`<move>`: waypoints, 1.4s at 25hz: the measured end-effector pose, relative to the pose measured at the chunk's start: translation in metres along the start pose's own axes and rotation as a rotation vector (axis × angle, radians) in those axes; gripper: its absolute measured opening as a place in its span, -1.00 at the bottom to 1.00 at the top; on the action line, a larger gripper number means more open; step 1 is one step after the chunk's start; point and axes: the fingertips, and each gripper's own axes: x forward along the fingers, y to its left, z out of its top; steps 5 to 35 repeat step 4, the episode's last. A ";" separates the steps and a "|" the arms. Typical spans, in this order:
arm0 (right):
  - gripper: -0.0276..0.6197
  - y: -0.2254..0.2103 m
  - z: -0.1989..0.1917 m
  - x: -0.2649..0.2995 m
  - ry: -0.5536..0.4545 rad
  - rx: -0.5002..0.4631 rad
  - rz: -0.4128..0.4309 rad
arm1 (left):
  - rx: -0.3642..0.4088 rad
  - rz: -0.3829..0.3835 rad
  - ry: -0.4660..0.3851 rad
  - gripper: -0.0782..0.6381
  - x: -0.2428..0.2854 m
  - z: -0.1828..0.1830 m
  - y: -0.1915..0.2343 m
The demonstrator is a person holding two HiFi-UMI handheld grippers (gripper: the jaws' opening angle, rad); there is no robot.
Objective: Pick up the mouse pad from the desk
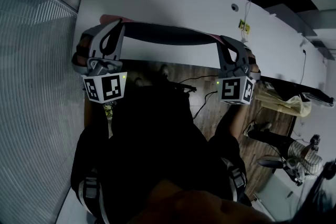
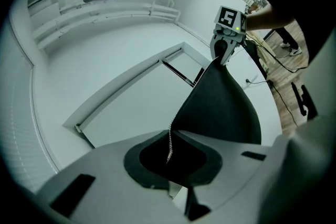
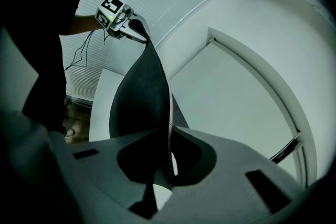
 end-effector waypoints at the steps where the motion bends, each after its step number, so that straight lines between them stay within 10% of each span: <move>1: -0.88 0.000 0.000 -0.001 0.001 -0.001 -0.001 | 0.000 -0.001 0.000 -0.74 -0.001 0.000 0.000; 35: -0.87 0.001 0.000 -0.003 0.004 -0.006 -0.002 | 0.002 -0.005 0.000 -0.74 -0.003 0.001 0.000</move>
